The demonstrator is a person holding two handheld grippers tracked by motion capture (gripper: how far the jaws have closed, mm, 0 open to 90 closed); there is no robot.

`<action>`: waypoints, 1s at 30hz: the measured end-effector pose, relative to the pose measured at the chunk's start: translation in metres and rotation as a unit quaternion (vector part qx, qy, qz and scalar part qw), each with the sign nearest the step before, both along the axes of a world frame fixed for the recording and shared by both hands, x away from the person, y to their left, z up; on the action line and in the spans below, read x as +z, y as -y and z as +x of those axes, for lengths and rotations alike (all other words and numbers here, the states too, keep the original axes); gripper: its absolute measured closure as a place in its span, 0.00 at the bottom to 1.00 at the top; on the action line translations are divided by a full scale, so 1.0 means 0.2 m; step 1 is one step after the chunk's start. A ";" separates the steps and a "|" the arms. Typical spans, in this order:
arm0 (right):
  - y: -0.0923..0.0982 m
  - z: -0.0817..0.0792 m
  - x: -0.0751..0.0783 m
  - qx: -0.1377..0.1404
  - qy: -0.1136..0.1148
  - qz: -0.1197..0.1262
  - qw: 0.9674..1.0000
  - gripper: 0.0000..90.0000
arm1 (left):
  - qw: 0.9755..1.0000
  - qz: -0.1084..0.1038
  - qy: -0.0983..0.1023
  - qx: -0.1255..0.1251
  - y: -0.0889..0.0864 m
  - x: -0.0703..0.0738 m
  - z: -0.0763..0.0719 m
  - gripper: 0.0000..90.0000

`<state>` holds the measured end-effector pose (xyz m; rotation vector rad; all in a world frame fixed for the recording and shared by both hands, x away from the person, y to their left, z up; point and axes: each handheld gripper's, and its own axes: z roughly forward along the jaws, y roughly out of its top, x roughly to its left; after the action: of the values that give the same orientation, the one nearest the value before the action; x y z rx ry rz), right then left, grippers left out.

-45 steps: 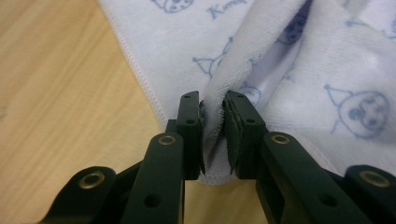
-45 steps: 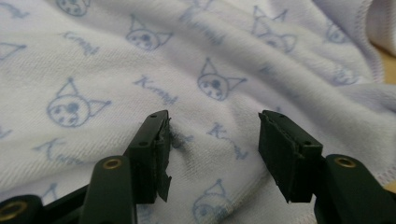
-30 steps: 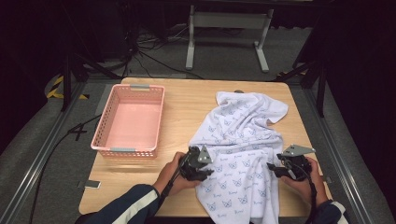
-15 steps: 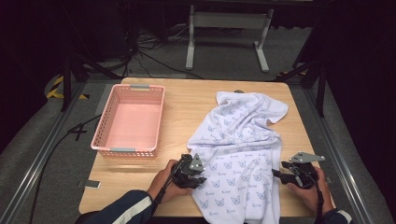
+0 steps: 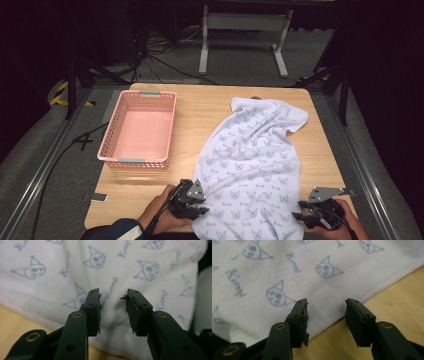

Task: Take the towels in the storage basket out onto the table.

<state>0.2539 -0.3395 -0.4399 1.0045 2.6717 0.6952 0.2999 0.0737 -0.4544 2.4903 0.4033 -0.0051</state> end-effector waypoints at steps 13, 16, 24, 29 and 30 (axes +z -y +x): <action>-0.06 0.39 0.14 -0.051 0.139 0.048 0.988 0.64 | 0.995 -0.041 0.054 0.067 0.13 0.05 0.26 0.51; -0.04 0.56 0.09 -0.086 0.145 0.055 0.984 0.67 | 0.995 -0.032 0.049 0.076 0.16 0.02 0.33 0.51; -0.01 0.75 -0.07 -0.121 0.113 0.055 0.985 0.75 | 0.997 -0.058 0.013 0.050 0.17 -0.04 0.29 0.50; 0.06 0.63 -0.05 -0.125 0.094 0.041 0.987 0.74 | 0.999 -0.049 0.009 0.001 0.21 -0.03 0.14 0.50; 0.06 0.61 -0.04 -0.124 0.090 0.037 0.987 0.74 | 0.999 -0.044 0.011 -0.012 0.23 -0.03 0.10 0.50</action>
<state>0.3760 -0.3523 -0.4485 1.2051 2.3303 0.7933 0.3206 0.0284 -0.4609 2.4062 0.3577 -0.0059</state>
